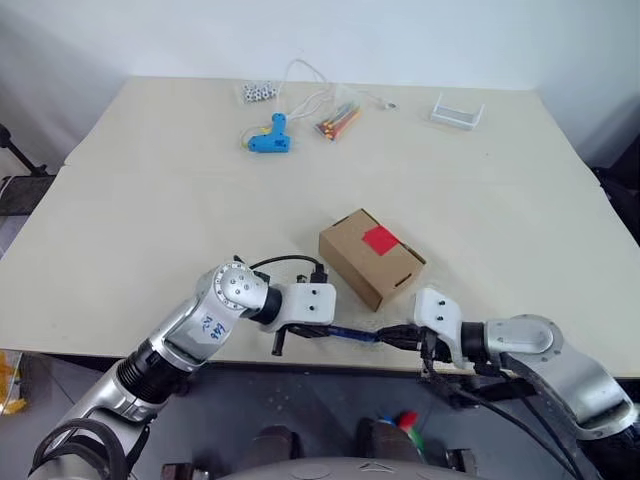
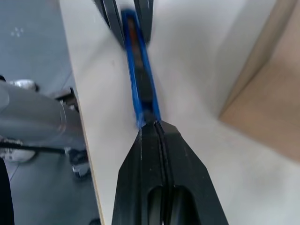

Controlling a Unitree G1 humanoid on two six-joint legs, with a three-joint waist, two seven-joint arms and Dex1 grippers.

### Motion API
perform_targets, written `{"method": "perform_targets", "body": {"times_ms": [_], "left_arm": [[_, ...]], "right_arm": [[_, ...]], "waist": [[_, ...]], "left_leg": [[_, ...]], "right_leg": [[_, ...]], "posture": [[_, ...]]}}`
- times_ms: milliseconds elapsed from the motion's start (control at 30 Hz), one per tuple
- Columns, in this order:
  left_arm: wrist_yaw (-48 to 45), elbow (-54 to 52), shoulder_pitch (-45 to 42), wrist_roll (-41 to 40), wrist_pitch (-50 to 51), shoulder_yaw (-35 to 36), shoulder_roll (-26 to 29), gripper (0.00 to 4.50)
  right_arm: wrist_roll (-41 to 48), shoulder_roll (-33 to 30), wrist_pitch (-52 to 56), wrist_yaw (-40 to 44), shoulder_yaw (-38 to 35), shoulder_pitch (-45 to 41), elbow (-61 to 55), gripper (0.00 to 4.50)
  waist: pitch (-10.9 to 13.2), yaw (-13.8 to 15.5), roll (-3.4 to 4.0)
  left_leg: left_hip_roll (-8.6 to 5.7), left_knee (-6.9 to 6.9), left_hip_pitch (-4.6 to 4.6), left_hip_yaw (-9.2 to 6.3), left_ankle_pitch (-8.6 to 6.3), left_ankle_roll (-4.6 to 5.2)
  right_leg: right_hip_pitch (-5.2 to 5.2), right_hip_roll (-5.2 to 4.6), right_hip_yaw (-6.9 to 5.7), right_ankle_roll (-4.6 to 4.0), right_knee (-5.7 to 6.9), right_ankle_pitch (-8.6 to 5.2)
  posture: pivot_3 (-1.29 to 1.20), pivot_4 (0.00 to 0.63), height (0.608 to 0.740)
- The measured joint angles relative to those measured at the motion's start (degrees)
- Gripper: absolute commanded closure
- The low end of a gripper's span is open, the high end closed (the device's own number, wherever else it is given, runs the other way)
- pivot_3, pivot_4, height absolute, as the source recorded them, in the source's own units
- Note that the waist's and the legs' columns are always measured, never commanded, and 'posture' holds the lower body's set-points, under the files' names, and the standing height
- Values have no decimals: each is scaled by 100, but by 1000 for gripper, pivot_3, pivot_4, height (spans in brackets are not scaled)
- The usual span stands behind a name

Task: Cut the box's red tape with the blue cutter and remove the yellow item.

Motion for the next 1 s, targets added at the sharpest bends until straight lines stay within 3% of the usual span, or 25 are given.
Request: {"method": "perform_targets", "body": {"times_ms": [400, 1000], "left_arm": [[49, -130, 1, 74, 197, -48, 1, 4090], [91, -271, 26, 92, 327, -65, -14, 4090]], "right_arm": [[-342, 372, -309, 95, 361, -297, 300, 4500], [-410, 1217, 189, -4, 644, -660, 390, 4500]], "waist": [[-2, -5, 0], [-6, 2, 10]], "left_leg": [[1, 0, 10, -2, -1, -2], [1, -7, 7, -8, -6, -5]], "right_leg": [[7, -4, 1, 0, 1, 0], [2, -12, -2, 0, 0, 0]], "posture": [[0, 150, 740], [0, 150, 740]]}}
